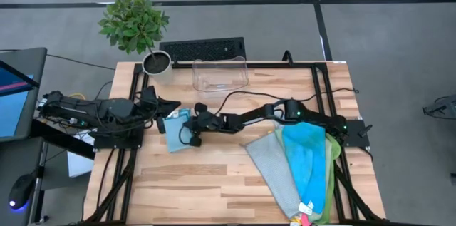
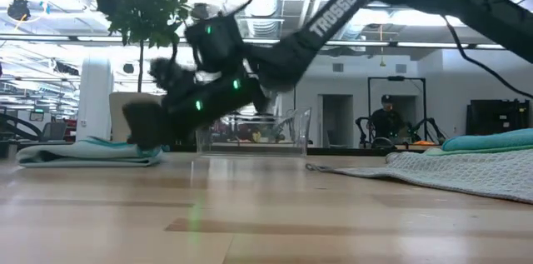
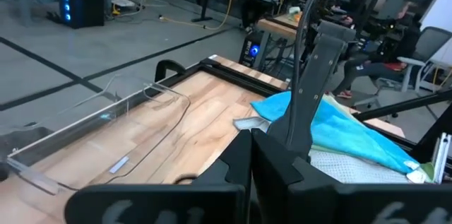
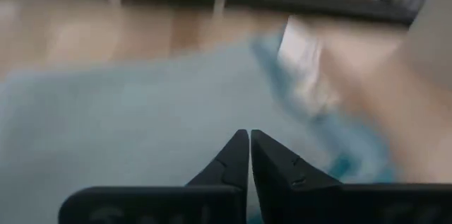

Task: Fold microfiber towels
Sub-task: Fold the light blue microfiber cloth, then fold the blue microfiber cloth

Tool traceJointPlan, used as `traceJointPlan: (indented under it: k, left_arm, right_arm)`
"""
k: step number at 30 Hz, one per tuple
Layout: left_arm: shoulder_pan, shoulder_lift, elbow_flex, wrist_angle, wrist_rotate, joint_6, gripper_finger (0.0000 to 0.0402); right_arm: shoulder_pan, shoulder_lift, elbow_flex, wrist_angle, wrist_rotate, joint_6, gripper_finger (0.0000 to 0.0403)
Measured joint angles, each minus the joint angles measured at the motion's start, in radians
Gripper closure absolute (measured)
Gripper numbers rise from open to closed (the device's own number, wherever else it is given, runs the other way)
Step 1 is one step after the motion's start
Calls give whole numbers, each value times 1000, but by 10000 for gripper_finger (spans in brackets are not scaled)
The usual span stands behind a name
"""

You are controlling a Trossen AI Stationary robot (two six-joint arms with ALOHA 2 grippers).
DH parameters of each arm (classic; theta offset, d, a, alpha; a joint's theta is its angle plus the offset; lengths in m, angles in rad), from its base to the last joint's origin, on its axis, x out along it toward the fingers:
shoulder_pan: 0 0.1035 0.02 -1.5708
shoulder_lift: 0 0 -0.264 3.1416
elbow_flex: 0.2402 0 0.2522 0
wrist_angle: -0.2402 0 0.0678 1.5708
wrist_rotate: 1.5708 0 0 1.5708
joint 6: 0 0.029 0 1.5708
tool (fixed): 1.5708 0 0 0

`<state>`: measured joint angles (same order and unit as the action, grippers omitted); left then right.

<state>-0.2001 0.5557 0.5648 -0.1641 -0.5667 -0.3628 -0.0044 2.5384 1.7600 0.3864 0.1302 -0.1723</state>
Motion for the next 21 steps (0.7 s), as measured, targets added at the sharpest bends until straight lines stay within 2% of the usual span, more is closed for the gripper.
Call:
traceJointPlan:
  k: [4,8,11,15,18,21]
  left_arm:
    - [0,-2,0,35,5,0,400]
    - [0,-7,0,84,-1,15,398]
    - [0,-6,0,105,-31,51,387]
    - [1,25,0,105,-6,59,353]
    - [1,93,0,91,35,43,314]
    - [3,198,0,128,46,24,274]
  right_arm:
    - [-4,-153,-6,-229,2,-24,378]
    - [-3,-364,-36,-602,3,-52,384]
    - [4,-508,-87,-872,25,13,378]
    - [42,-734,-245,-1148,130,212,373]
    - [115,-899,-449,-1233,182,439,373]
    - [224,-1066,-666,-1262,168,701,366]
